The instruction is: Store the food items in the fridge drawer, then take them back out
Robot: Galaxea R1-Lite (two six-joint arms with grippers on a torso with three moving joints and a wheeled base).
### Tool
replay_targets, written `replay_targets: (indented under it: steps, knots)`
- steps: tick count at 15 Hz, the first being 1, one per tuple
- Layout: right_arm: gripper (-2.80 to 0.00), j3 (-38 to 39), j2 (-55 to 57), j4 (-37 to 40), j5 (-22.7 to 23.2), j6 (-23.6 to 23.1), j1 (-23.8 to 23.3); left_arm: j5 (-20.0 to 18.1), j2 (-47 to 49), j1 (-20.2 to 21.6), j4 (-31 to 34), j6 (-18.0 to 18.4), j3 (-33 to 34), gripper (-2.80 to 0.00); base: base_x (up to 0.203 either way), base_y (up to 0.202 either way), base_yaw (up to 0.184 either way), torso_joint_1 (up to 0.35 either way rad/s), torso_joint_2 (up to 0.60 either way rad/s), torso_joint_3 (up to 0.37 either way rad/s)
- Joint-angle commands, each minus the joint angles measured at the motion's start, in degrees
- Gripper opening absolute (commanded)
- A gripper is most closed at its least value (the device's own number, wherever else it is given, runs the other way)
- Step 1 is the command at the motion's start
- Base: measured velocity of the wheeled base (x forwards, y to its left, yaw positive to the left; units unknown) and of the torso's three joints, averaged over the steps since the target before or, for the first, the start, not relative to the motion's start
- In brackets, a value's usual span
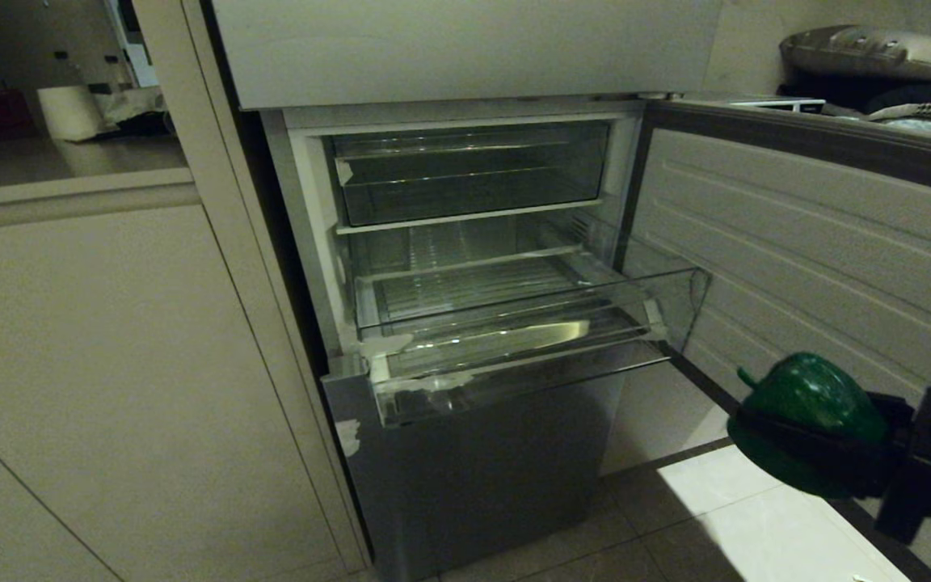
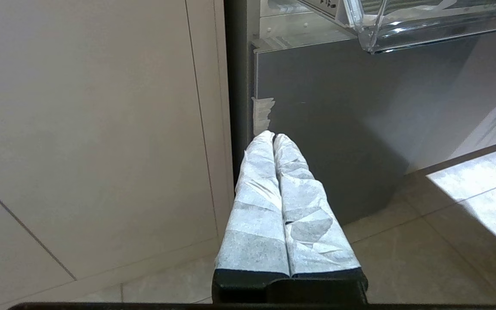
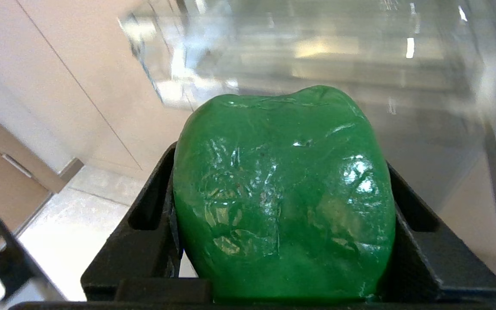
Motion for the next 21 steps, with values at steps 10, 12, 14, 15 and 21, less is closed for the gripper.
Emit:
replay_targets:
  steps: [10,12,14,15,21]
  knots:
    - [-2.8,-32.2,36.5,-5.0,-16.9,-2.1,7.0,0.0,0.0,0.0,0.0,0.0,0.0,-2.8,0.0,0.0,0.0,0.0,0.0,0.0]
    - [-2.8,-34.5,39.8,-10.9,-17.4,-3.7,5.9,0.0,0.0,0.0,0.0,0.0,0.0,-2.8,0.0,0.0,0.0,0.0,0.0,0.0]
    - [-2.8,-38.1,43.5,-15.0,-17.6,-3.8,5.1,0.0,0.1,0.0,0.0,0.0,0.0,-2.8,0.0,0.0,0.0,0.0,0.0,0.0]
    - [-2.8,-40.8,45.6,-17.4,-17.6,-3.9,4.6,0.0,0.1,0.0,0.0,0.0,0.0,-2.8,0.0,0.0,0.0,0.0,0.0,0.0]
    - [-2.8,-55.6,58.4,-20.3,-19.2,-9.0,3.0,0.0,0.1,0.0,0.0,0.0,0.0,-2.8,0.0,0.0,0.0,0.006,0.0,0.0]
